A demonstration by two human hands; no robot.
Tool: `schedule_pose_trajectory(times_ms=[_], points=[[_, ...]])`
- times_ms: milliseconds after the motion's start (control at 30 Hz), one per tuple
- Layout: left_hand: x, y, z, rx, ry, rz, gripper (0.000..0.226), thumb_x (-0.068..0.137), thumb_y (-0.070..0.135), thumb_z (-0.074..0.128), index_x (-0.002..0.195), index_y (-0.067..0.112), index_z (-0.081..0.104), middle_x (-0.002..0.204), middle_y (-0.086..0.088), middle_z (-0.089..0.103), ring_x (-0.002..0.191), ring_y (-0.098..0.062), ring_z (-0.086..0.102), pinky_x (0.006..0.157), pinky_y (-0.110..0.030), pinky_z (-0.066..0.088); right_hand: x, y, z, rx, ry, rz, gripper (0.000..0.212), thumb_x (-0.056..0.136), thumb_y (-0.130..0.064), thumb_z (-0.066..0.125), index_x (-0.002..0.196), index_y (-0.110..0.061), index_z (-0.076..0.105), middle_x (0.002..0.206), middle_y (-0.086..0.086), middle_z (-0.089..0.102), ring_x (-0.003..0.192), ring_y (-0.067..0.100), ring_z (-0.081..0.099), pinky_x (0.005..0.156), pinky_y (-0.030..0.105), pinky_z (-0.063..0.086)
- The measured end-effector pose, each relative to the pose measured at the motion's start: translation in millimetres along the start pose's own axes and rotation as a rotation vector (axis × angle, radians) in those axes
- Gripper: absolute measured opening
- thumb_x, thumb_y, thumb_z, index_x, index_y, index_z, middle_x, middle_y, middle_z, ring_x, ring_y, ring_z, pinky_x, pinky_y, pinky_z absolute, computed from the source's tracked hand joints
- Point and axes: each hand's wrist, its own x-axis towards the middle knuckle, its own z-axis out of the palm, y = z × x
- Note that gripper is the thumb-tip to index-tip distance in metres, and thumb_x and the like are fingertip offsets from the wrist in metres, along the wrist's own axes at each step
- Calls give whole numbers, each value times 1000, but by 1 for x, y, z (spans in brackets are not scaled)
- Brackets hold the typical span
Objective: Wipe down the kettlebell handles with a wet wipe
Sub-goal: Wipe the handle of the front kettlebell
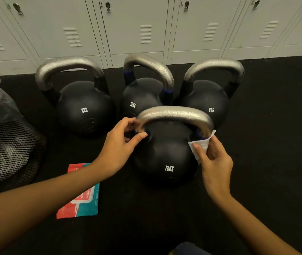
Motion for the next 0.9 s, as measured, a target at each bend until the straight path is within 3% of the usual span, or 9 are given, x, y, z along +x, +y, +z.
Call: schedule_pose_trajectory(times_ms=[100,200,400,567,700,900], points=[[0,0,1,-1,4,-1,40,87,20,68,124,20,54,119,8,60,112,1,56,78,-11,49,3,-6,5,-53,60,-56,38,88,-14,71,124,-21,62,106,-16,69,104,-3,65,91,20,53],[0,0,1,-3,9,-2,40,87,21,68,124,21,54,119,9,60,112,1,55,77,-10,49,7,-12,7,-71,97,-127,45,87,-13,73,129,-12,61,113,-14,68,107,-3,64,94,19,51],[0,-2,1,5,10,19,40,87,21,67,125,21,53,120,8,59,112,1,55,78,-12,49,14,-7,15,-64,160,-155,57,90,-17,71,142,-11,50,131,1,63,123,10,59,104,38,49],[0,-3,2,2,23,32,41,87,20,68,126,16,54,119,5,60,112,0,55,76,-12,49,8,0,23,41,170,-72,55,87,-13,73,137,-10,51,122,-1,67,114,6,63,99,30,52],[0,-3,1,2,15,29,41,87,21,67,126,18,54,121,6,59,112,2,55,77,-11,49,6,6,20,88,139,-12,52,84,-13,76,132,-12,57,116,-8,68,109,1,64,93,18,52],[-1,-2,1,-27,18,25,38,87,19,68,122,20,55,118,7,60,110,5,55,74,-11,48,7,20,-3,226,-64,52,47,87,-5,68,133,-10,58,121,-1,69,116,9,63,97,25,52]])
